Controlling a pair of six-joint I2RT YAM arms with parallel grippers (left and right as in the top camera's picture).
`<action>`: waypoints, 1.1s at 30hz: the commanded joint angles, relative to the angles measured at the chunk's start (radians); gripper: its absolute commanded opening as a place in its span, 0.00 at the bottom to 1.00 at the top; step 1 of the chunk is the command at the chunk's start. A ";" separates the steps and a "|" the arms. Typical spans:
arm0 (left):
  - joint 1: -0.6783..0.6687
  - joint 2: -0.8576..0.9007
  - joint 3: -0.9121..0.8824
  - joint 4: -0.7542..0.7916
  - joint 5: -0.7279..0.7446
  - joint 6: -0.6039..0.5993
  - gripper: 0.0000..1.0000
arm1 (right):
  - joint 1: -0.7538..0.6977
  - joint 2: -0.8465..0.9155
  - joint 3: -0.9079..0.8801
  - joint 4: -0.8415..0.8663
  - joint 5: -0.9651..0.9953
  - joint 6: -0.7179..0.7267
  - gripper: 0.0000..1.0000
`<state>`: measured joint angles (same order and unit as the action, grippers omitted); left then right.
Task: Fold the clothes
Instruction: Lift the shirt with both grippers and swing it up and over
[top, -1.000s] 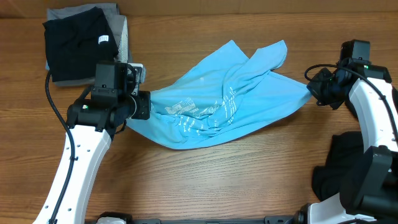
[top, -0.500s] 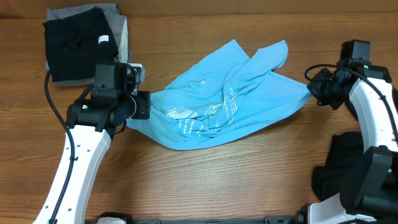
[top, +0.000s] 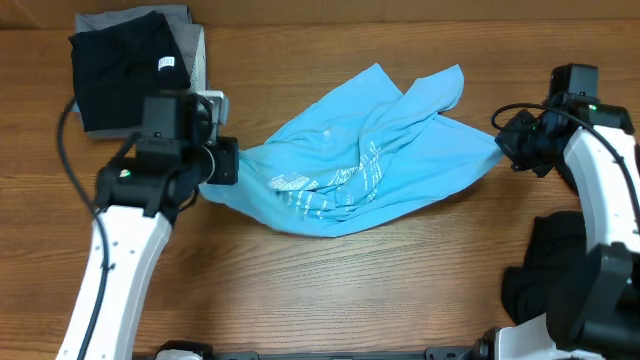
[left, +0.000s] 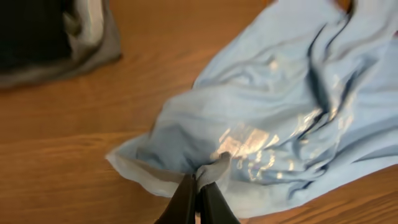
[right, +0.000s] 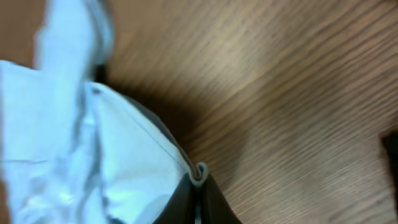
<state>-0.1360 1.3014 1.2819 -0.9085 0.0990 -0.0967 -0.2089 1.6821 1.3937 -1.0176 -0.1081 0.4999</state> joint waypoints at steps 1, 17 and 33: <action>-0.002 -0.103 0.126 -0.033 -0.035 0.015 0.04 | 0.002 -0.138 0.121 -0.021 0.002 -0.003 0.04; -0.002 -0.403 0.686 -0.285 -0.175 0.014 0.04 | 0.002 -0.451 0.568 -0.345 0.039 -0.028 0.04; -0.002 -0.282 0.726 -0.338 -0.336 -0.008 0.04 | 0.002 -0.451 0.818 -0.422 0.156 -0.033 0.04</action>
<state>-0.1364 0.9154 2.0556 -1.2640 -0.1802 -0.0978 -0.2089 1.1454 2.2196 -1.4422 -0.0071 0.4706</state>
